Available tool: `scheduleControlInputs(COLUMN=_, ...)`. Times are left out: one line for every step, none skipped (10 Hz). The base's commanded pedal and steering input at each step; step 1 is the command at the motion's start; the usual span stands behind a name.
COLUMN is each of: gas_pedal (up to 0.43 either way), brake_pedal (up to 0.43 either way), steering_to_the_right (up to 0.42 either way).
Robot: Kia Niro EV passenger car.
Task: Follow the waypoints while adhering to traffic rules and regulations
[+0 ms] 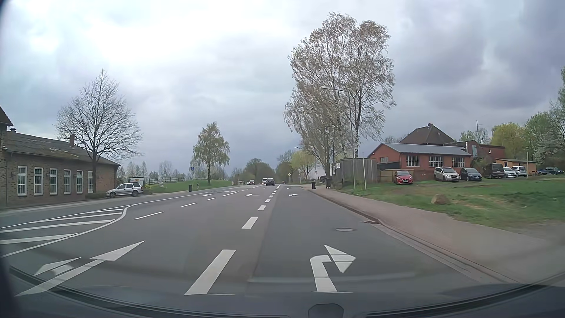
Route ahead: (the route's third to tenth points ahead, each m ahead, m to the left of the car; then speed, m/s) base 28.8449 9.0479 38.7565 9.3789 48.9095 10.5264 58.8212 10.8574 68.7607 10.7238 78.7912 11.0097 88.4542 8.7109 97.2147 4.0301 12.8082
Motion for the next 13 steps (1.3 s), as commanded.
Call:
scheduleControlInputs(gas_pedal=0.169, brake_pedal=0.000, steering_to_the_right=-0.011)
scheduleControlInputs(gas_pedal=0.169, brake_pedal=0.000, steering_to_the_right=-0.011)
scheduleControlInputs(gas_pedal=0.169, brake_pedal=0.000, steering_to_the_right=-0.011)
scheduleControlInputs(gas_pedal=0.169, brake_pedal=0.000, steering_to_the_right=-0.011)
scheduleControlInputs(gas_pedal=0.169, brake_pedal=0.000, steering_to_the_right=-0.011)
scheduleControlInputs(gas_pedal=0.177, brake_pedal=0.006, steering_to_the_right=-0.011)
scheduleControlInputs(gas_pedal=0.177, brake_pedal=0.000, steering_to_the_right=-0.011)
scheduleControlInputs(gas_pedal=0.177, brake_pedal=0.000, steering_to_the_right=-0.011)
scheduleControlInputs(gas_pedal=0.177, brake_pedal=0.006, steering_to_the_right=-0.011)
scheduleControlInputs(gas_pedal=0.177, brake_pedal=0.000, steering_to_the_right=-0.010)
scheduleControlInputs(gas_pedal=0.177, brake_pedal=0.006, steering_to_the_right=-0.010)
scheduleControlInputs(gas_pedal=0.177, brake_pedal=0.000, steering_to_the_right=-0.007)
scheduleControlInputs(gas_pedal=0.169, brake_pedal=0.000, steering_to_the_right=-0.004)
